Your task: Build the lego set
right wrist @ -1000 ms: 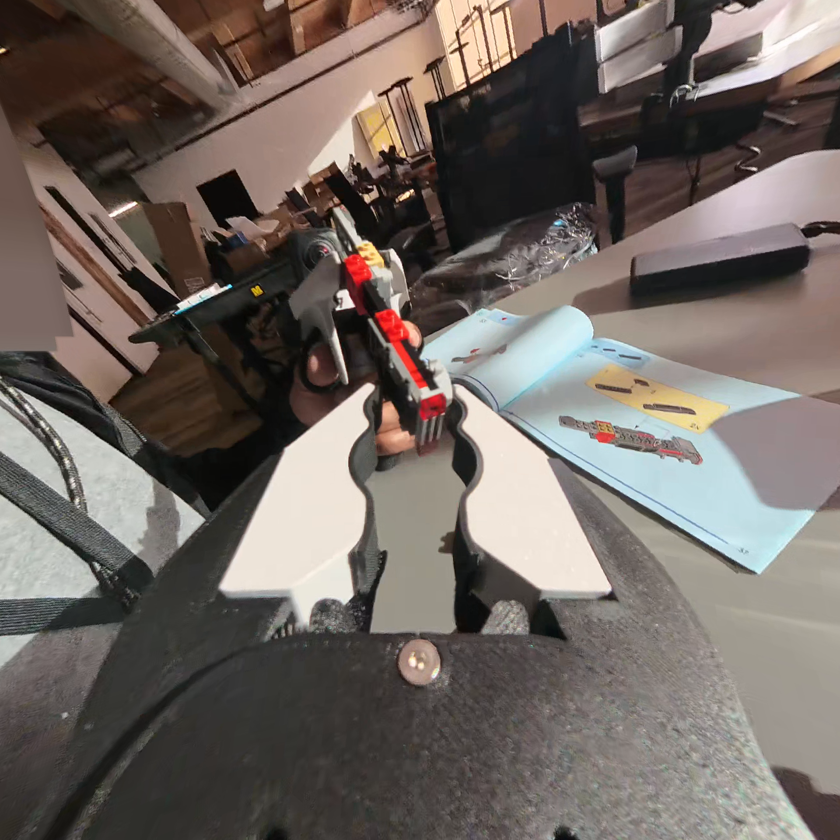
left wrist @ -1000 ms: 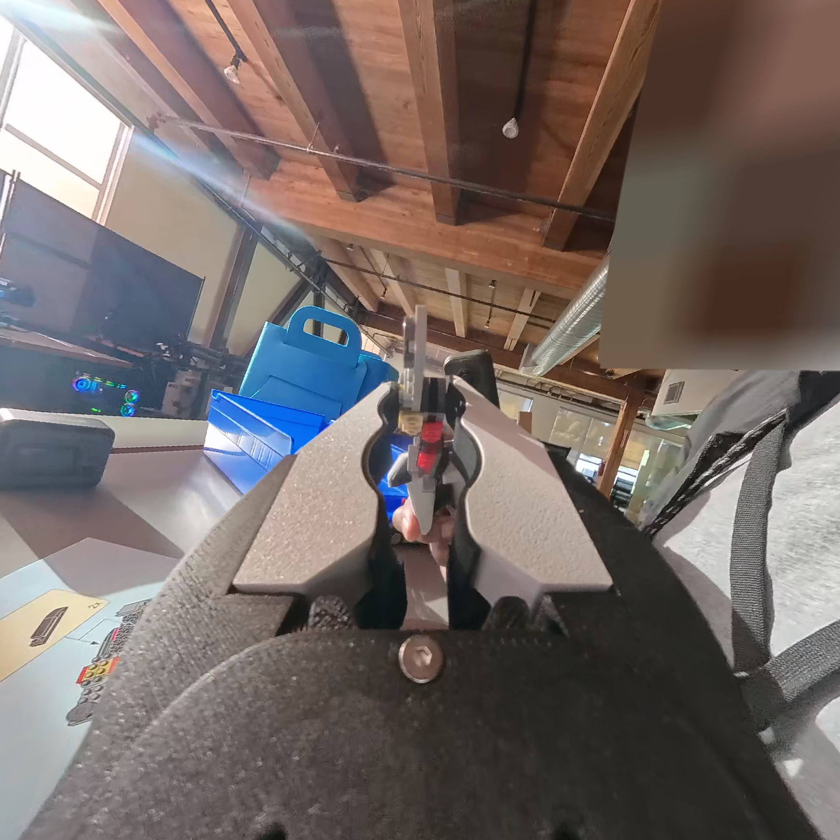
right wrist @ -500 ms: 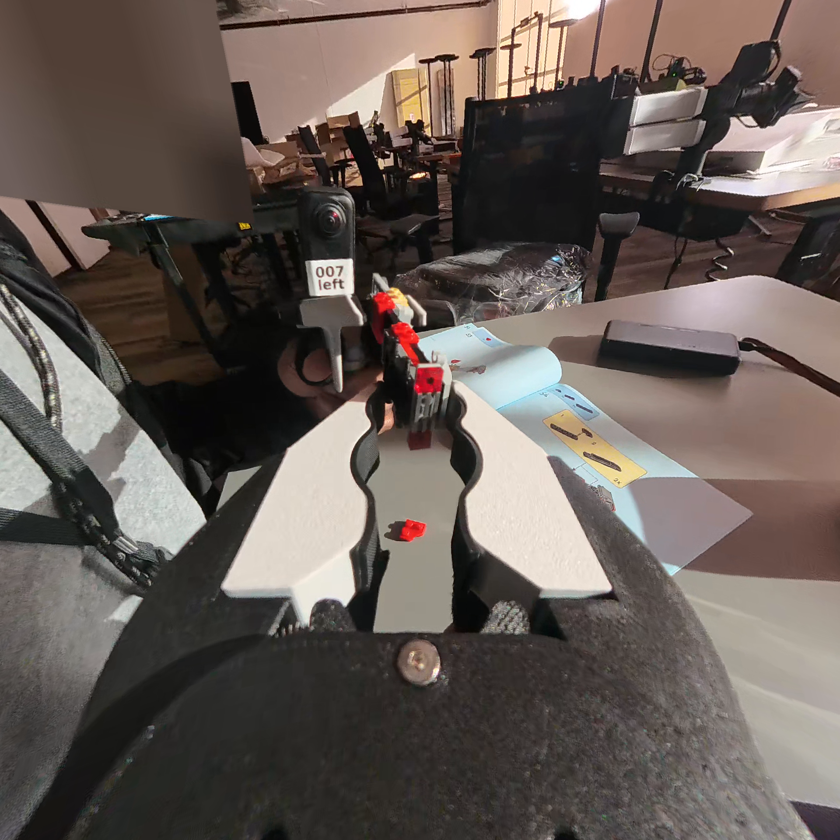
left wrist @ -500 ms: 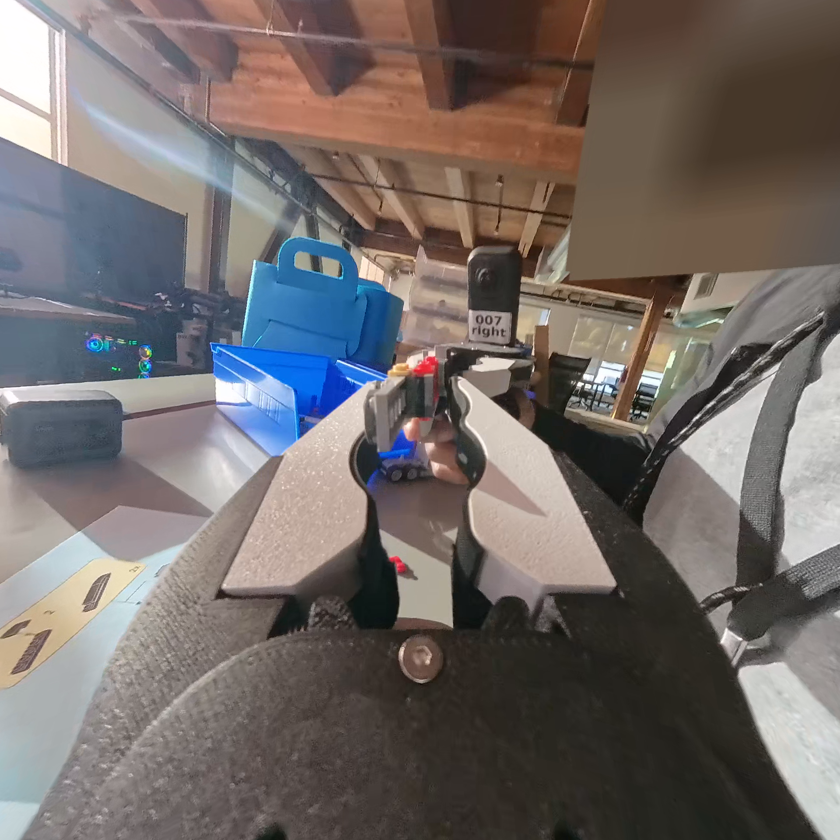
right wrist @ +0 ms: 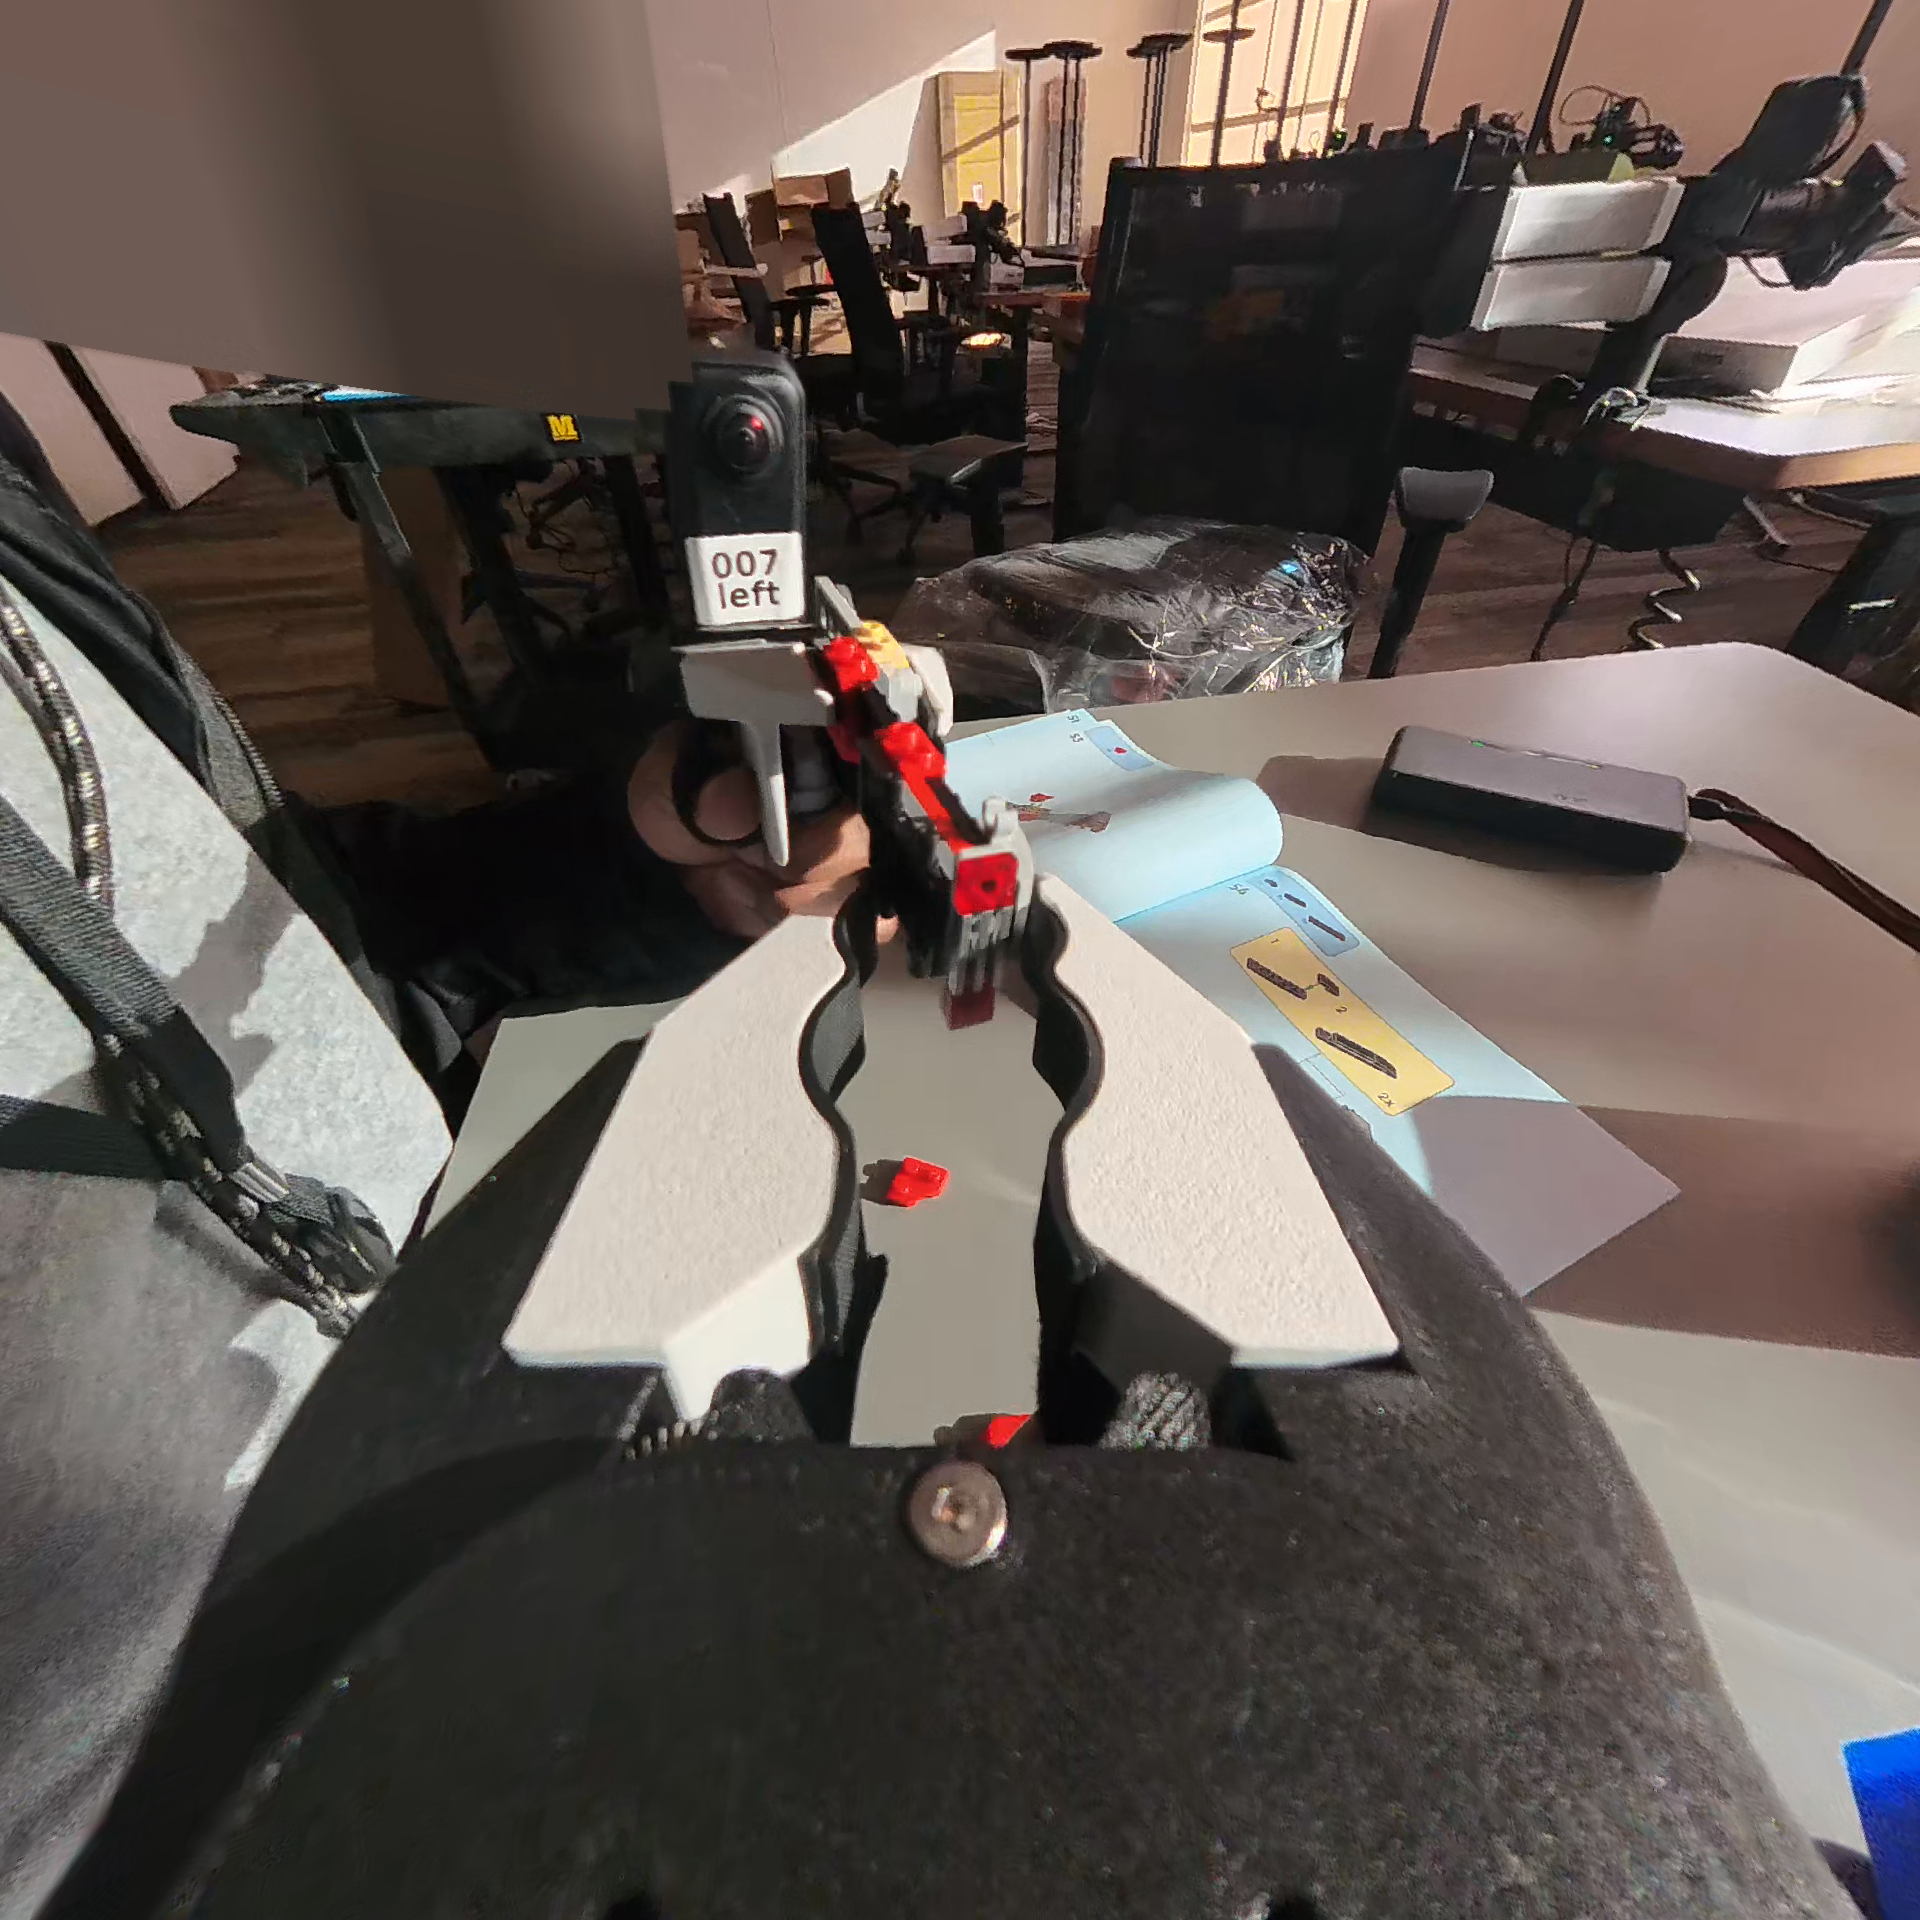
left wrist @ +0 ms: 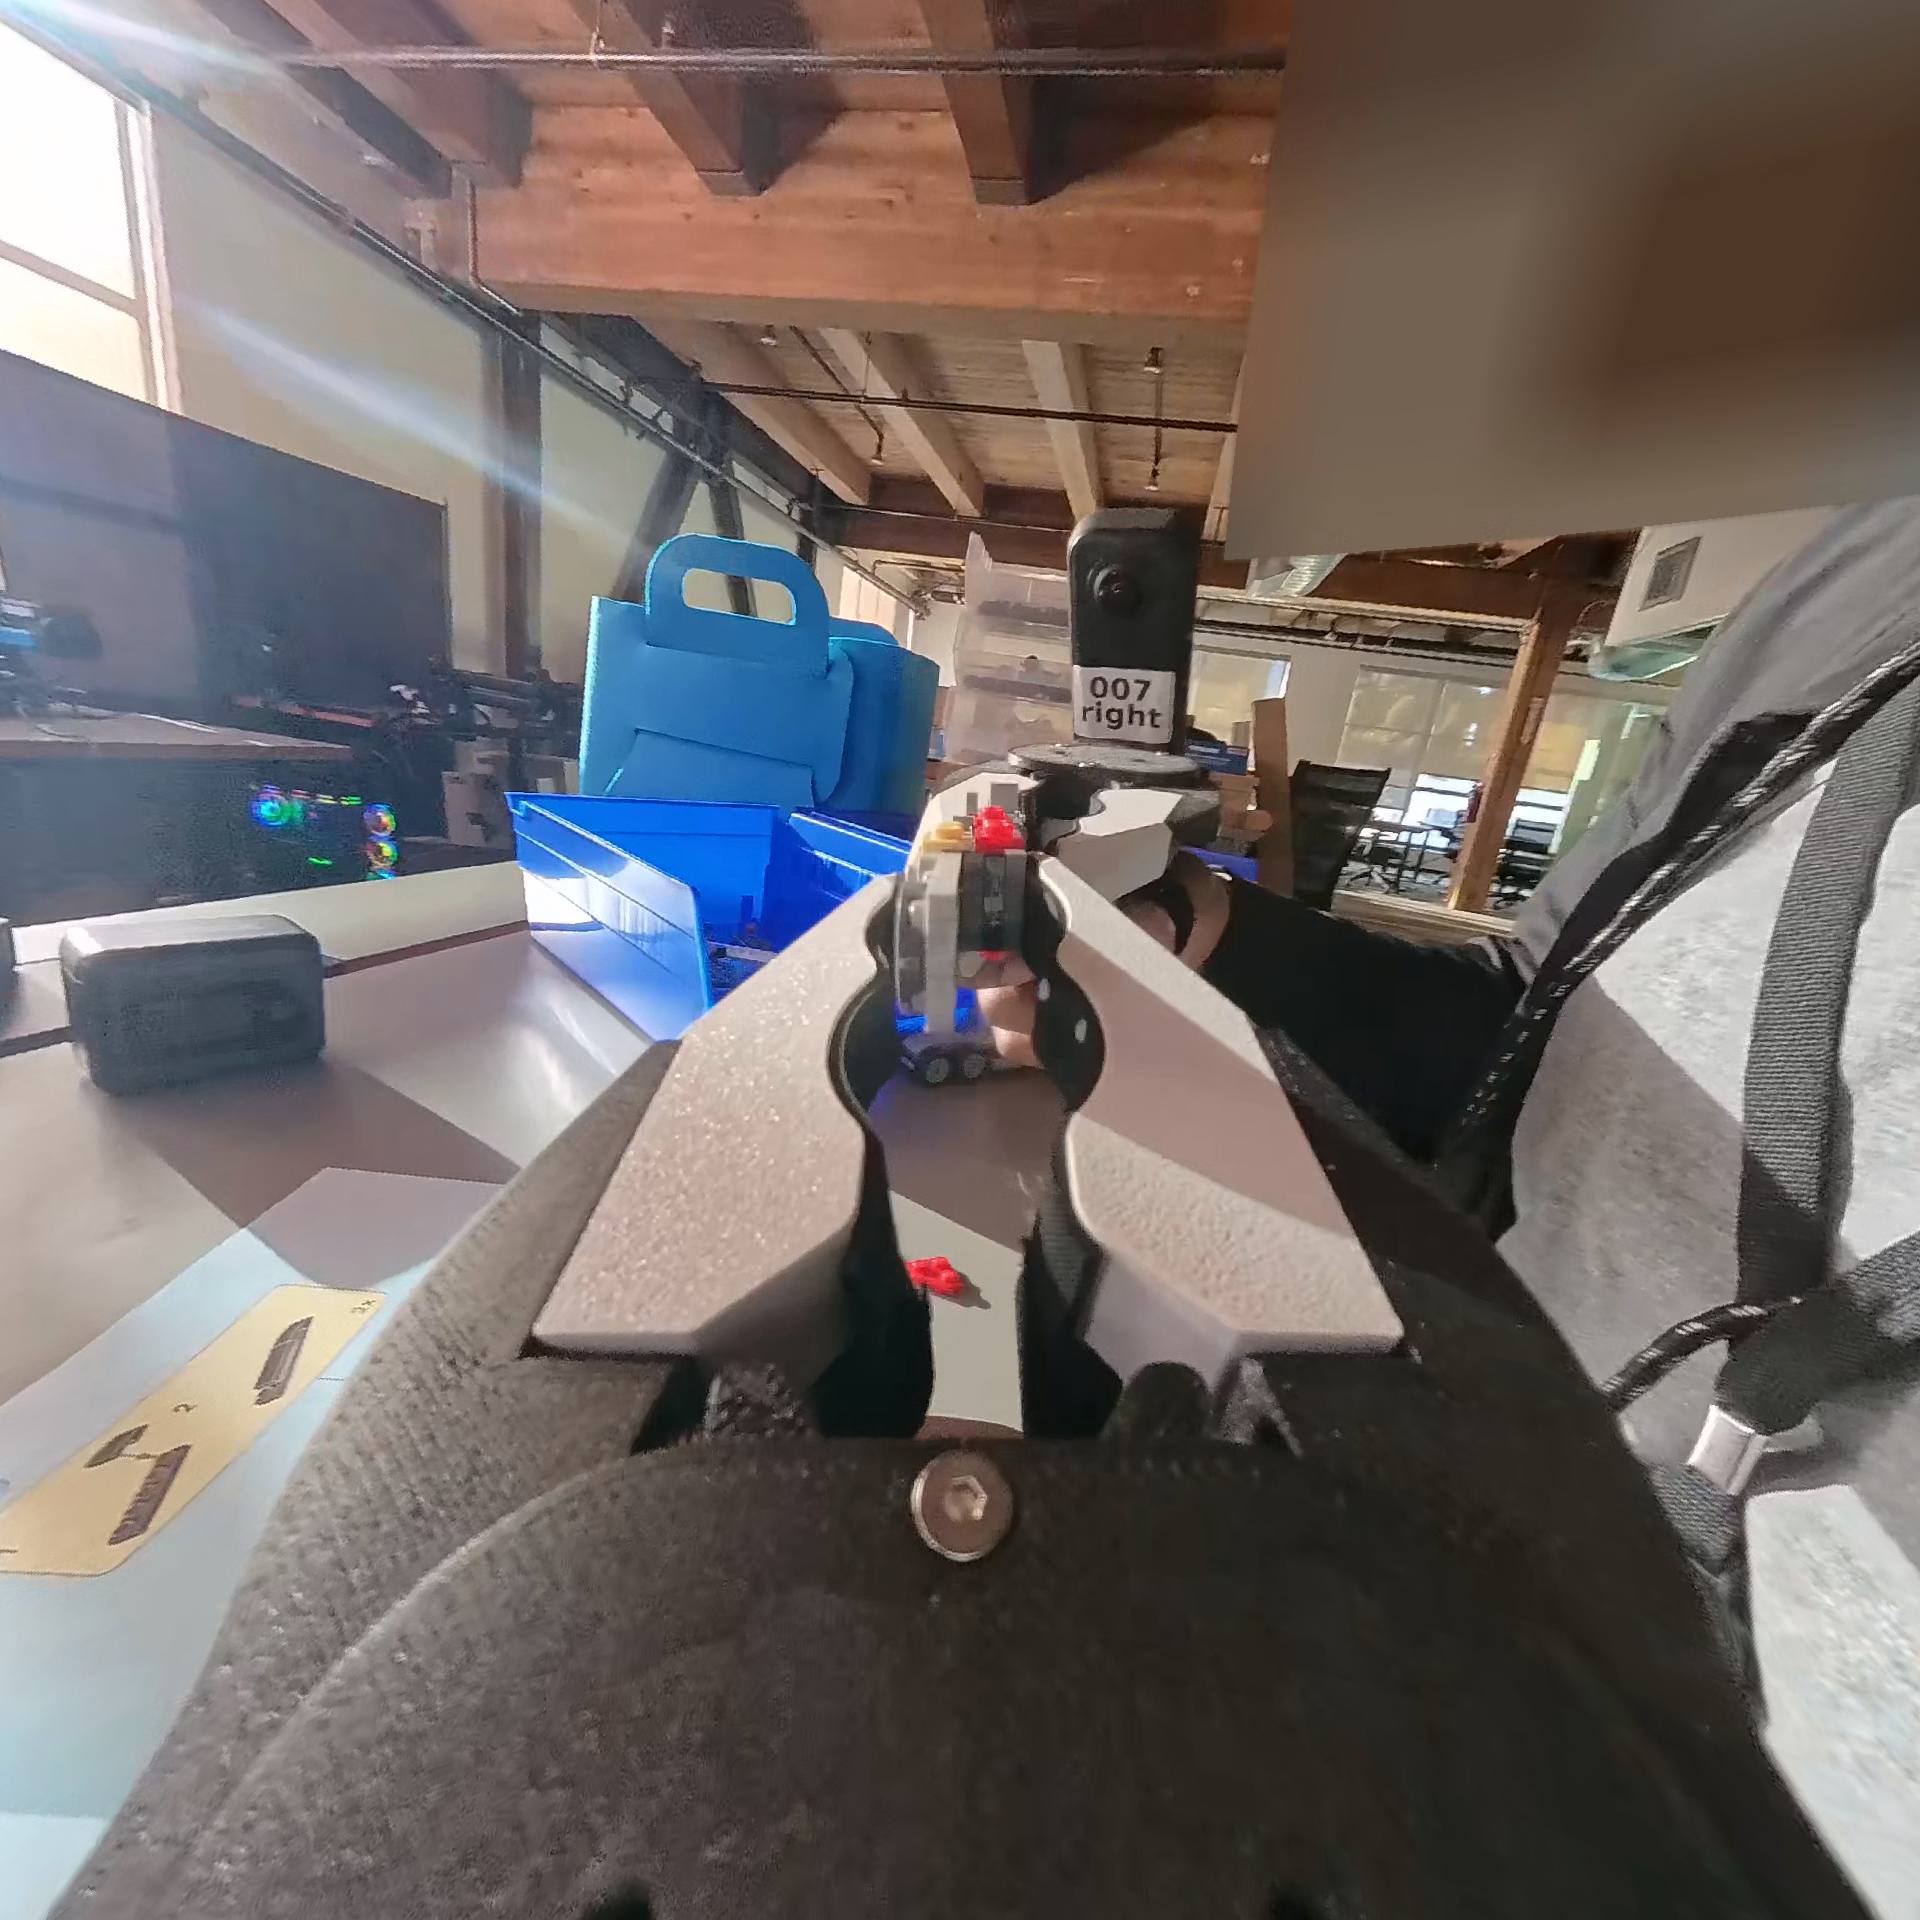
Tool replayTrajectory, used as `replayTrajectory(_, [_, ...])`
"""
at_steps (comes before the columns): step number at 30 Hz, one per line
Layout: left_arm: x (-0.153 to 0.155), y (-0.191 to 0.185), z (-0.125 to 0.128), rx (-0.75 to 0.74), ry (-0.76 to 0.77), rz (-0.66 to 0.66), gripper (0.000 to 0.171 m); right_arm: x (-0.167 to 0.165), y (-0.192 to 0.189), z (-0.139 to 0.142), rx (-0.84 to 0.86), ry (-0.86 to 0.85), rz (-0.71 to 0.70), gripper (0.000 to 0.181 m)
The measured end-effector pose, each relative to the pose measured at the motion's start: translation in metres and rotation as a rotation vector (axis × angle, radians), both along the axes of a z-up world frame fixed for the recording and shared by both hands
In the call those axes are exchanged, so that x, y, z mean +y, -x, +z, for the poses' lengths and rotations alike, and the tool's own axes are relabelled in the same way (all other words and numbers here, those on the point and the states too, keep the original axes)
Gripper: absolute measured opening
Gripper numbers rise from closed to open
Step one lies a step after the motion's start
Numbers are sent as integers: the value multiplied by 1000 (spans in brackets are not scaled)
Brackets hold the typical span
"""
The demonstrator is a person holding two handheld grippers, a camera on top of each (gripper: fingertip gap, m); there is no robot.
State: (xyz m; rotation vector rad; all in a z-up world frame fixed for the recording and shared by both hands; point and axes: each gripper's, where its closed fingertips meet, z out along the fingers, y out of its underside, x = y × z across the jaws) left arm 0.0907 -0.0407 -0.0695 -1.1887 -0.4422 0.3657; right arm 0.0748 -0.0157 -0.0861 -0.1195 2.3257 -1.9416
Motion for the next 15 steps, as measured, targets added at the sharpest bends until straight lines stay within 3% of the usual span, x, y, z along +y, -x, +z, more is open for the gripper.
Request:
replayTrajectory(7, [-24,11,7,32,-38,155,20,22,19,-23,-114,-109,-201,38])
replayTrajectory(12, [-20,12,6,31,-30,156,20,54,22,-102,-122,-419,-406,37])
replayTrajectory(15, [-15,13,2,22,0,151,20,60,13,-126,-91,-516,-437,37])
